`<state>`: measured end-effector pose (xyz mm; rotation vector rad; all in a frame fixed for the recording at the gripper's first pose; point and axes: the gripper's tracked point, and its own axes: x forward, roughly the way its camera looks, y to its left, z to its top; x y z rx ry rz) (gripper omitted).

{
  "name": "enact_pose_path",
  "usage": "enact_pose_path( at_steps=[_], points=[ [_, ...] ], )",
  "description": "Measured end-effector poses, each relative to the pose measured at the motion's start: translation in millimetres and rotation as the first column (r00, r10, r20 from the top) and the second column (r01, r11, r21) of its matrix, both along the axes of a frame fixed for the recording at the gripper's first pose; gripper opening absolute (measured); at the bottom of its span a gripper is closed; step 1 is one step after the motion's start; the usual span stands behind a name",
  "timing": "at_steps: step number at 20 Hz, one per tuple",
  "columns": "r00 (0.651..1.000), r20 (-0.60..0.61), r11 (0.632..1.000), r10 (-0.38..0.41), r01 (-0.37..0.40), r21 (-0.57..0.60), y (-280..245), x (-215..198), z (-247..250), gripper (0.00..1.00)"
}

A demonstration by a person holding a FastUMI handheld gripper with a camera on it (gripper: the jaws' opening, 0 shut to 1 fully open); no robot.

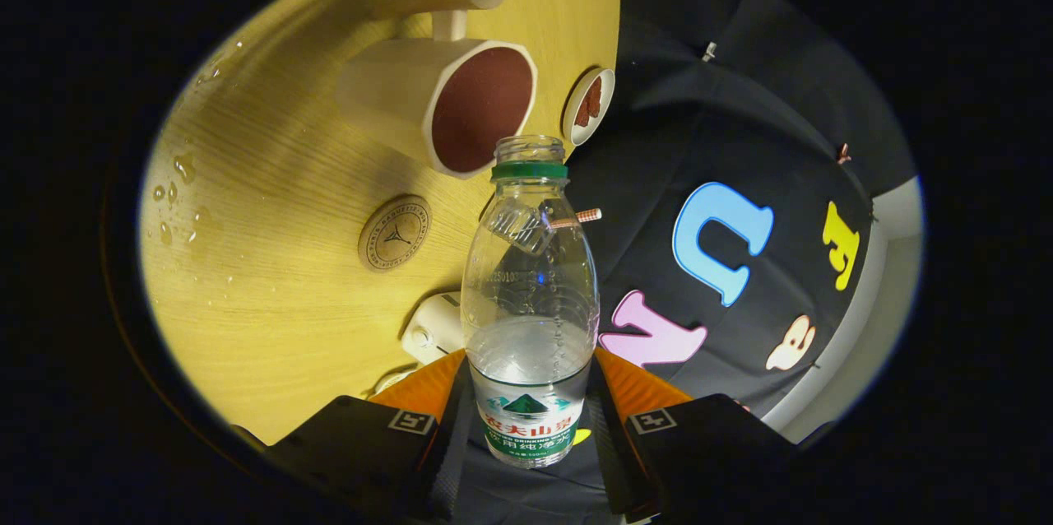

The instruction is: Take the bottle from table, then pour the juice into the cup, finally place the bottle on the coaster

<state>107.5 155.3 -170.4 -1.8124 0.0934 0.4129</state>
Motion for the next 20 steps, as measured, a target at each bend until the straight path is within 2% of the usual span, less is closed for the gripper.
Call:
enact_pose_path(
  at_steps=[3,5,7,9,11,14,18,20],
  points=[
    [0.994,-0.074,0.981,-0.075,0.086,0.172,-1,-6,-14,0.7],
    [0.985,-0.13,0.945,-0.113,0.147,0.291,-3,-9,-24,0.71],
    [0.976,-0.181,0.893,-0.117,0.183,0.411,5,-12,-32,0.71],
    [0.966,-0.231,0.812,-0.116,0.226,0.538,12,-17,-35,0.71],
    [0.939,-0.327,0.676,-0.105,0.309,0.669,22,-26,-43,0.71],
    [0.909,-0.414,0.422,-0.043,0.392,0.818,31,-32,-31,0.71],
    [0.886,-0.455,0.093,0.088,0.448,0.889,41,-23,-1,0.71],
    [0.883,-0.453,-0.044,0.122,0.461,0.886,30,-6,14,0.7]
  ],
)
